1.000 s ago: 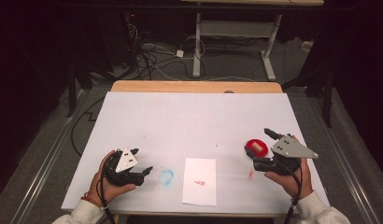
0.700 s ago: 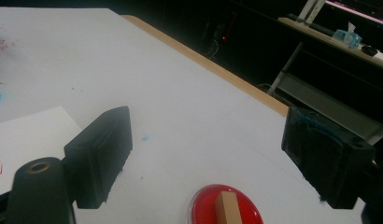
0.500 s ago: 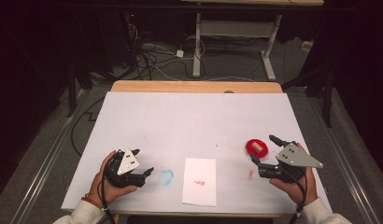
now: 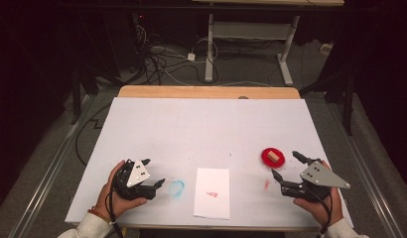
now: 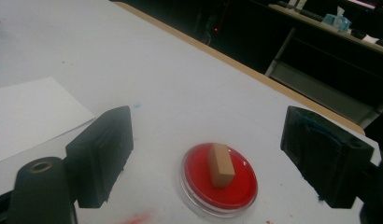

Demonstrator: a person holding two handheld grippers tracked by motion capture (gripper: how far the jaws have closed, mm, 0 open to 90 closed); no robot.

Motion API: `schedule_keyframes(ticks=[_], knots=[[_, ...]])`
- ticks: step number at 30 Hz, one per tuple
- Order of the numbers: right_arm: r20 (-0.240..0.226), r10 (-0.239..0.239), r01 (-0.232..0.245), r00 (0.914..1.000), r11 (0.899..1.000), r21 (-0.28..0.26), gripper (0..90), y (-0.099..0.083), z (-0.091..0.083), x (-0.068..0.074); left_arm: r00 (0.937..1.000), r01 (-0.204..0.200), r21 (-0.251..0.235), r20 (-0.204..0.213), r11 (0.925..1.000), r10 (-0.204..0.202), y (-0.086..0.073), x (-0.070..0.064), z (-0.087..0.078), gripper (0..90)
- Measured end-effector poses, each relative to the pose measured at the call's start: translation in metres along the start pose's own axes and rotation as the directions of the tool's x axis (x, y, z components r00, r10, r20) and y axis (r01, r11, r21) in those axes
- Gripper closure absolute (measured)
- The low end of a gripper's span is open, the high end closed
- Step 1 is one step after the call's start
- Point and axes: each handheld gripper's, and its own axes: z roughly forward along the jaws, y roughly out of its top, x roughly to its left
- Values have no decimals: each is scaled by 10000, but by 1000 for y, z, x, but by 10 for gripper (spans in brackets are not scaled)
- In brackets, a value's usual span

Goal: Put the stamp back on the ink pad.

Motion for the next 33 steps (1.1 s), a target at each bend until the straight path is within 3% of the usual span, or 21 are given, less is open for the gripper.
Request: schedule_keyframes(ticks=[5, 15, 33], knots=[[0, 335, -335, 9994, 9993, 163, 173, -11, -2, -3, 10000, -57, 24, 37, 10000, 57, 0, -2, 1, 208], [14, 347, -347, 9994, 9968, 716, 174, -30, -1, -5, 9998, -165, 100, 126, 9998, 164, 0, -5, 2, 207], [-5, 150, -149, 9999, 9990, 416, 161, -25, -5, 0, 9998, -204, 98, 86, 9997, 203, -3, -6, -1, 208]])
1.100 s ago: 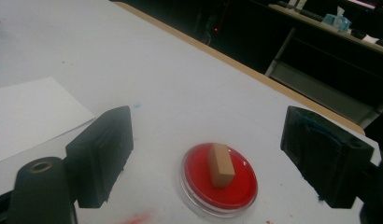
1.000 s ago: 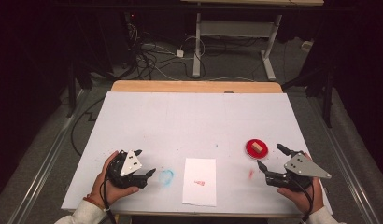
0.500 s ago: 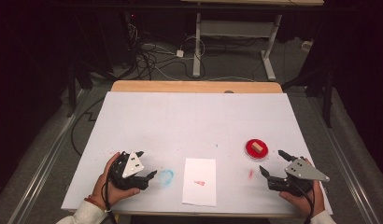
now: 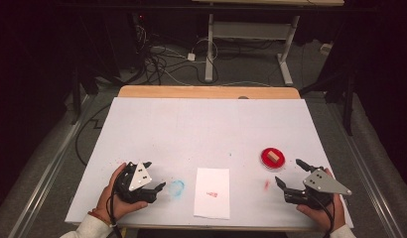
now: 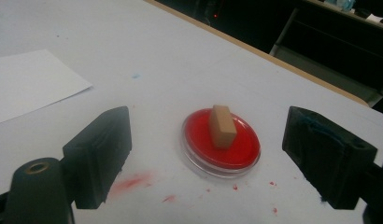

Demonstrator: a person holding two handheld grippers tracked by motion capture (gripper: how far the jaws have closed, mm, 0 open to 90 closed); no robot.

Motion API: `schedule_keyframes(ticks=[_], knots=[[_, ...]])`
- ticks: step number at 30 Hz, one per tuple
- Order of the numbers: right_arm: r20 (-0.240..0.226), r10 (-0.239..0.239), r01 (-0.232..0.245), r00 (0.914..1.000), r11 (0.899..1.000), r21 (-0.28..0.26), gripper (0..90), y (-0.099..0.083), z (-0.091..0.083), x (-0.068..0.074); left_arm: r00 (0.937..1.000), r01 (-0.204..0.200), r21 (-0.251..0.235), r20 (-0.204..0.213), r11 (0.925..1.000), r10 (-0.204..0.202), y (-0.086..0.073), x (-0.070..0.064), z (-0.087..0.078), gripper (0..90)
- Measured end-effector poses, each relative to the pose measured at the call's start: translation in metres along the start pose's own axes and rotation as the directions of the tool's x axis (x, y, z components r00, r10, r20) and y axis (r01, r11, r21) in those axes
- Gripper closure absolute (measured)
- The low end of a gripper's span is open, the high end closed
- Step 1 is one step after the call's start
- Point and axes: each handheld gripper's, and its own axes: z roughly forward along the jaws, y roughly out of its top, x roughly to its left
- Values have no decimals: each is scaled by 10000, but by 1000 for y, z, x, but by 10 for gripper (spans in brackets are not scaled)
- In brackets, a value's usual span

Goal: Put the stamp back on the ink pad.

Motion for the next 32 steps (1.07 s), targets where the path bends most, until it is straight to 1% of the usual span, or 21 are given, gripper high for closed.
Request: schedule_keyframes(ticks=[2, 8, 10, 15, 16, 24, 29, 32], knots=[[0, 32, -32, 10000, 10000, -21, 161, 0, 0, 1, 10000, -33, 25, -23, 10000, 33, 0, 0, 0, 208], [-40, -66, 65, 10000, 10000, -55, 161, 1, 0, 1, 10000, 3, 27, -55, 10000, -3, 0, 1, -1, 208], [-64, -59, 59, 10000, 10000, -62, 161, 1, 0, 1, 9999, -35, 98, -95, 9999, 36, 0, 1, 0, 208], [-55, -41, 40, 10000, 9999, -121, 161, 2, -1, 2, 10000, 10, 87, -99, 10000, -9, 0, 1, 0, 208], [-60, -97, 96, 9999, 9998, -158, 161, 2, -1, 2, 9999, -7, 113, -103, 9999, 8, 0, 1, 0, 208], [-68, -51, 50, 10000, 9997, -229, 161, 3, -2, 1, 9998, 130, 76, -121, 9999, -129, 0, 2, 1, 208], [-60, -65, 63, 10000, 9996, -267, 161, 3, -3, 1, 9998, 130, 191, -149, 9997, -128, 0, 3, 2, 208], [-76, -105, 103, 9999, 9996, -278, 161, 3, -2, 1, 9997, 188, 157, -186, 9997, -185, 1, 3, 1, 208]])
